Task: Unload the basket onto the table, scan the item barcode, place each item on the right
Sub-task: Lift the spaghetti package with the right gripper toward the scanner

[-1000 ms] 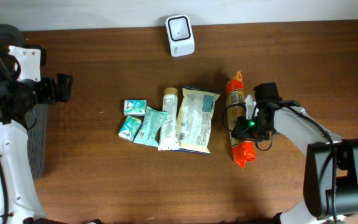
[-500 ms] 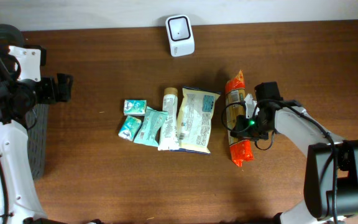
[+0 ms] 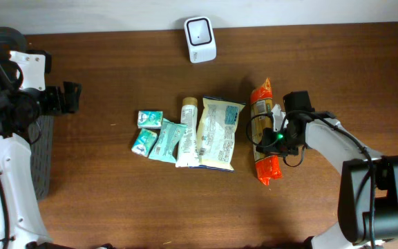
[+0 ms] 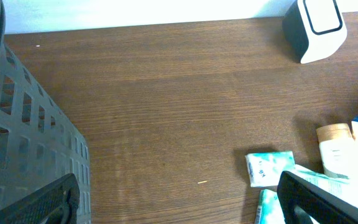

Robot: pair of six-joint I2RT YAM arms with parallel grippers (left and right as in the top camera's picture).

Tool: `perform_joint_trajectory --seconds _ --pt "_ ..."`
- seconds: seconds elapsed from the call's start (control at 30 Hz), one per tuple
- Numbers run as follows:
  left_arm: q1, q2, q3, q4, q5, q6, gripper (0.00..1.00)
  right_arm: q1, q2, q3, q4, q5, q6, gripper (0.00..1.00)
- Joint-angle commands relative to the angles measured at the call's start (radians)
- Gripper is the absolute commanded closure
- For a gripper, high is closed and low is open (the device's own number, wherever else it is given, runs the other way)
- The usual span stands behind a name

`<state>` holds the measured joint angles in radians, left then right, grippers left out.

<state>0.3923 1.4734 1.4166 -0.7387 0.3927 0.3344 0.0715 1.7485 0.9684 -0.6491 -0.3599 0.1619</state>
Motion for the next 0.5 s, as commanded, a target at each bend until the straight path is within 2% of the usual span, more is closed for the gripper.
perform_joint_trajectory --seconds 0.0,0.1,0.2,0.27,0.3,0.37,0.4,0.47 --pt "0.003 -0.002 -0.002 0.000 0.011 0.016 0.01 0.005 0.041 -0.015 0.002 -0.035 0.000 0.96" --pt "0.003 -0.002 -0.002 0.000 0.011 0.015 0.01 0.005 -0.012 0.058 -0.089 -0.056 -0.033 0.96" --pt "0.003 -0.002 -0.002 0.000 0.011 0.016 0.01 0.005 -0.159 0.205 -0.285 -0.055 -0.089 0.96" --pt "0.003 -0.002 -0.002 0.000 0.011 0.016 0.01 0.007 -0.233 0.262 -0.355 -0.056 -0.123 0.96" --pt "0.003 -0.002 -0.002 0.000 0.011 0.015 0.01 0.007 -0.259 0.270 -0.370 -0.056 -0.153 0.96" --pt "0.003 -0.002 -0.002 0.000 0.011 0.015 0.01 0.034 -0.295 0.270 -0.430 -0.129 -0.349 0.96" --pt "0.003 -0.002 -0.002 0.000 0.011 0.015 0.01 0.060 -0.295 0.270 -0.447 -0.145 -0.399 0.96" --pt "0.003 -0.002 -0.002 0.000 0.011 0.016 0.01 0.101 -0.295 0.270 -0.444 -0.145 -0.413 0.96"
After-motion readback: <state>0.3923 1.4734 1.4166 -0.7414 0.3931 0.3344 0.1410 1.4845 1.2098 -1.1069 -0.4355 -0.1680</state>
